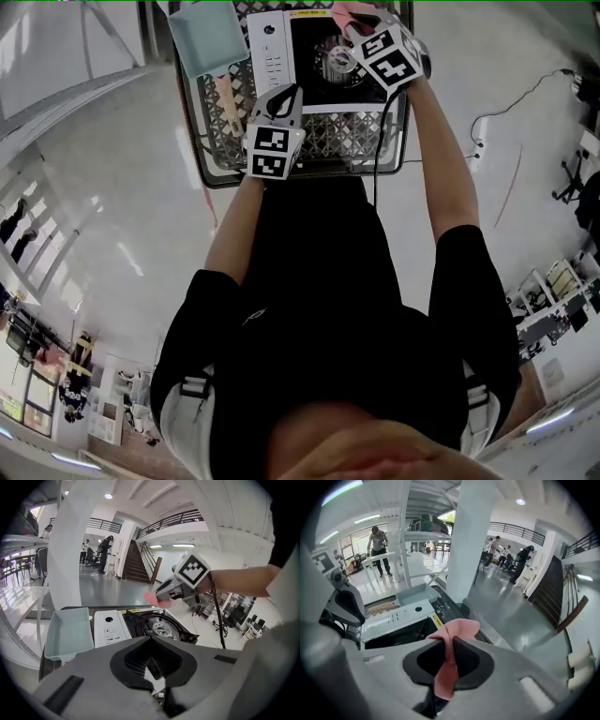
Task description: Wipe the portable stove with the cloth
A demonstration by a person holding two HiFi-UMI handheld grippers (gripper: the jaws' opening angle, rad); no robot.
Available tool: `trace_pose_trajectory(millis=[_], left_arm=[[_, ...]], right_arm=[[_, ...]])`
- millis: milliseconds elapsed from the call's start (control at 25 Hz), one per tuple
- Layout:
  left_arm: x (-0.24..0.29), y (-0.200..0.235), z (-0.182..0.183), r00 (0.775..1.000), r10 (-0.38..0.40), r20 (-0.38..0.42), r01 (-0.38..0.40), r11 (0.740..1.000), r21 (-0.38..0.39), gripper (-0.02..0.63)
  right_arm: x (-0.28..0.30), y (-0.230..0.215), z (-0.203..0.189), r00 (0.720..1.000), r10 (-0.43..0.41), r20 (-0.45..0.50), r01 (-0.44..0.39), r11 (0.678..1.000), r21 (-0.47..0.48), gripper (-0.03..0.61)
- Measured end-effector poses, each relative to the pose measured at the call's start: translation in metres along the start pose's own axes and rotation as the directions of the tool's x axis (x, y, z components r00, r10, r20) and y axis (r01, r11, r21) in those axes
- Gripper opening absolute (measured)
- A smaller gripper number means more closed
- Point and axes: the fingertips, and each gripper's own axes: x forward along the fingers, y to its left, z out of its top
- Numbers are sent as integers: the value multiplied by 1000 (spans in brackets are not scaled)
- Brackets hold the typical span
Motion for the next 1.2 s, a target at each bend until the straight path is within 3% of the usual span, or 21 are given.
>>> trace_pose_trajectory(millis=[320,560,1200], left_arm=[[-1,-3,-10,1000,28,-11,-28,999,-31,0],[1,-2,-12,1000,21,-11,-22,999,-30,0],[-1,-4,-12,999,-32,-17,32,999,-17,0]], right_arm=[[59,18,-24,988,90,-129,-98,993,-59,41],[53,30,-32,985,115,-129,-118,993,-17,38],[10,100,-61,964,212,-161,-218,976,-19,38]])
